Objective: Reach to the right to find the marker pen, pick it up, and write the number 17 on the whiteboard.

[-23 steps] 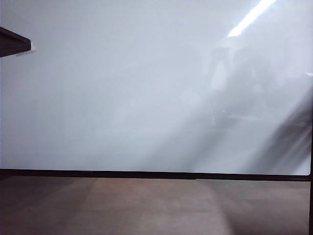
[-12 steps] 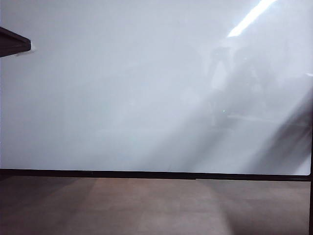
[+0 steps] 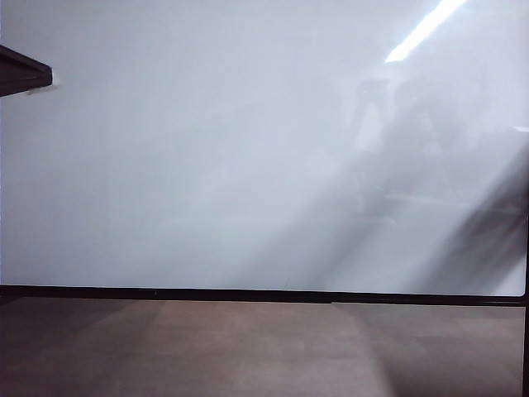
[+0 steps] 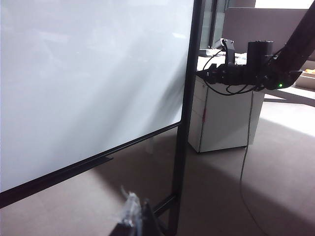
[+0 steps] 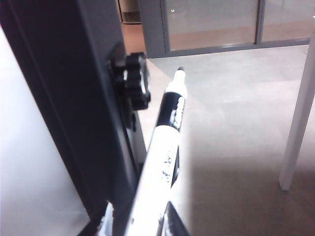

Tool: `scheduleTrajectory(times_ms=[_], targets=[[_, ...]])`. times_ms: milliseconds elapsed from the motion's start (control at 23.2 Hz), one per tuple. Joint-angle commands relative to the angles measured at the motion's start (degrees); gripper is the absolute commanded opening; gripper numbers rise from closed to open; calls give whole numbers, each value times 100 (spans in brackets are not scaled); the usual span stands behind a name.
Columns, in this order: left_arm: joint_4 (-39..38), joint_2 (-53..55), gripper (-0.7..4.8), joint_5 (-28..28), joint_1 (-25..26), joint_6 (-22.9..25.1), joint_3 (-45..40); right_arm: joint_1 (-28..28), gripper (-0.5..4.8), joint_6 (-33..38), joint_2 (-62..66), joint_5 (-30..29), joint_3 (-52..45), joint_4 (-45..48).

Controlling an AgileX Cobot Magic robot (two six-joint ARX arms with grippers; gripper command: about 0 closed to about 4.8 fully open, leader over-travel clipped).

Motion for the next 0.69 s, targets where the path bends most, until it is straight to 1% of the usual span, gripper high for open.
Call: scheduleTrajectory(times_ms=[43,215,259,388,431,517,646,689], targets=[[74,7,-5,24,-4,-15,4,7,87,-17,-20,9,31,98],[74,7,-5,24,-4,-17,4,7,5,-59,-22,116,31,96],[74,7,-5,24,-4,-17,4,7,-6,-81,-22,122,33,98],[74,7,-5,24,-4,-17,4,-46,-6,-61,-39,313,33,260],[74,7,-5,24,-4,-17,4,-96,-6,50,-116,407,33,356],[74,7,-5,24,-2,-15,4,-367,-6,702,-713,623,28,369],[74,7,-5,24,0,-15,4,-640,-6,811,-1700,1263,28,109],[74,7,-5,22,0,-15,4,-789,-6,863,-2437,1290,28,-282]])
